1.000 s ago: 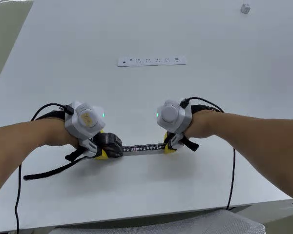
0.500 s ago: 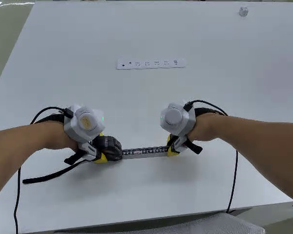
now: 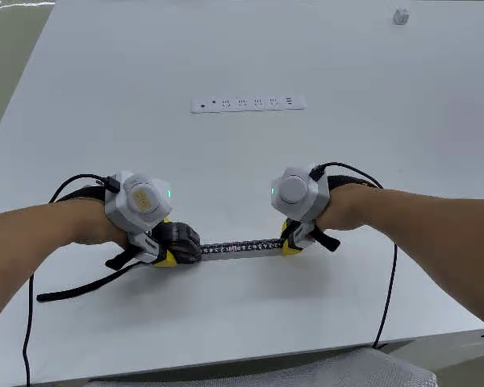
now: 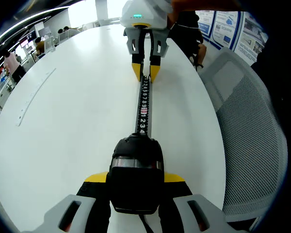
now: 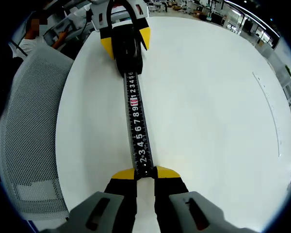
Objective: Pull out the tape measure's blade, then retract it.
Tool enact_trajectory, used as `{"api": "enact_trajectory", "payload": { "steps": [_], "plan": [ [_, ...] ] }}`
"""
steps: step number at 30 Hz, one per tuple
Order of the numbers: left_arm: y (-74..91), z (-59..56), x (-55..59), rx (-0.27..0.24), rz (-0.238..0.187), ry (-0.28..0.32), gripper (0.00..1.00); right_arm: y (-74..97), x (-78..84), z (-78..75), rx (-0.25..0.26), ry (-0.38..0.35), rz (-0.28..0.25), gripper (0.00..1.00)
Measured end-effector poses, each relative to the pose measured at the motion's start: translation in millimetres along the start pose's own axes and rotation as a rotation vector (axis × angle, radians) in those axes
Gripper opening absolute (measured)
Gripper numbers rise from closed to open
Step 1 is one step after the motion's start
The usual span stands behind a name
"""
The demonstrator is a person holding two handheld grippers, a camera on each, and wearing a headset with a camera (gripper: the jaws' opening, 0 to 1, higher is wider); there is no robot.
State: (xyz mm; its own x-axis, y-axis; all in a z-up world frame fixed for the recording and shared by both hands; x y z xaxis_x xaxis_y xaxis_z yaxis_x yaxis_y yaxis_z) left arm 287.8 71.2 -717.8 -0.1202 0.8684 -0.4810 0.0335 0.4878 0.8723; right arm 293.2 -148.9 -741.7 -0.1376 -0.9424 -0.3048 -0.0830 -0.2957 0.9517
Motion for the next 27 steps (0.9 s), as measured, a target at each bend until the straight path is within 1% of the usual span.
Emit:
{"api": "enact_trajectory", "payload": {
  "steps": [27],
  "plan": [
    [-0.2,-1.8,-0.4,-0.006,-0.001,0.005,0.35,5.5,16.3,-1.2,0.010,-0.010,0.013,0.11]
  ]
}}
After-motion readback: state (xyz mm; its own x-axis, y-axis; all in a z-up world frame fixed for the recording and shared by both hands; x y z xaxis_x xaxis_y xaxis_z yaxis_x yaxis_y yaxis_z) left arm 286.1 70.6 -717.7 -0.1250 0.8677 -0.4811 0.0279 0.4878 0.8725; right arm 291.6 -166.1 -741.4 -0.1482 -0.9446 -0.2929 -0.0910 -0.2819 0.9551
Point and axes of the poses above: the centre of the closed fingertips' face, and the gripper's own axes: y roughly backward along the fingers, z roughly to its left, x roughly out of its underside, the point moved 5 cm from there along y, roughly backward along the fingers, and after that the axes turned 6 degrees about x, right-handed, at the moved point
